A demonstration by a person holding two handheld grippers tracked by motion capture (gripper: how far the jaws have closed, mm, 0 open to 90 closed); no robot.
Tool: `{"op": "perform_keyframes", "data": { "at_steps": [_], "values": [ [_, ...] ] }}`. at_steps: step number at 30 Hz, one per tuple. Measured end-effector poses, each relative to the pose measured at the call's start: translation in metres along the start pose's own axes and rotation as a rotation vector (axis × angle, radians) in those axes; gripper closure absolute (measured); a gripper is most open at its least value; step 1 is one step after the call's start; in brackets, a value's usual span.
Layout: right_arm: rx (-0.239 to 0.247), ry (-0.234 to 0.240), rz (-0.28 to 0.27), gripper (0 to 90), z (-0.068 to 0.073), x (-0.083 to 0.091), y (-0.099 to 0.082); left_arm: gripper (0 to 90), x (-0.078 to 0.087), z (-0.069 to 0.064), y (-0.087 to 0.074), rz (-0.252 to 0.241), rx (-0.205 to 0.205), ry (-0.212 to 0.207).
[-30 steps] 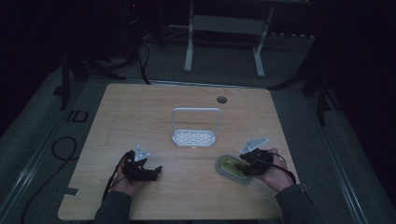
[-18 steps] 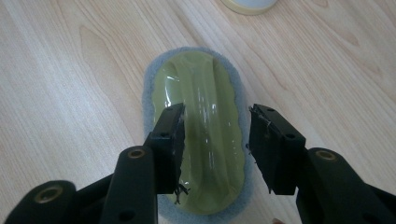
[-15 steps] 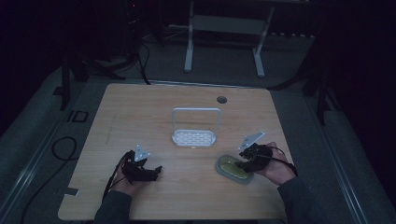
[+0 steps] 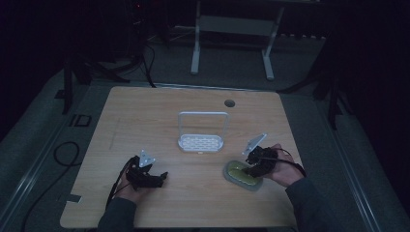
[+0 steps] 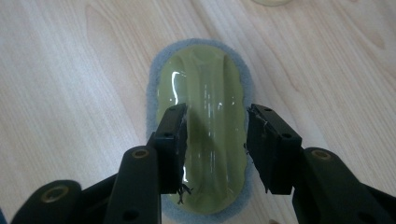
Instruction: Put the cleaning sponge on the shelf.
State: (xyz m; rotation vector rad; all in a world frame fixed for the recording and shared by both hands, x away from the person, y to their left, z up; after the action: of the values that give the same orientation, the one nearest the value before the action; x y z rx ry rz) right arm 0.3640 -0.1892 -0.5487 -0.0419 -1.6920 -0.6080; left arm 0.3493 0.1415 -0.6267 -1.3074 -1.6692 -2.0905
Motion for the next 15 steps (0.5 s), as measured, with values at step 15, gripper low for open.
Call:
{"op": "perform_keyframes", "data": {
  "at_steps": [15],
  "values": [
    [0.031,0.024,0.066,58.8,-0.0009,-0.0045,0.0043,11.8,0.0,0.0,0.0,0.0,-0.001,0.0]
  ]
}}
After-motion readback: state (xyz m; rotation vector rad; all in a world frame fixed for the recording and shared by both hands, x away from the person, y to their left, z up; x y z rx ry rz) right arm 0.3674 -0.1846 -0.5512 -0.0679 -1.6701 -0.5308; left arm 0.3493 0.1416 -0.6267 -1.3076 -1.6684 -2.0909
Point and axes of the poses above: each handheld gripper's, and its own axes: x roughly backward along the jaws, y roughly out of its top, z roughly to its left, the point moved 9 cm from there along -x, roughly forward along the jaws
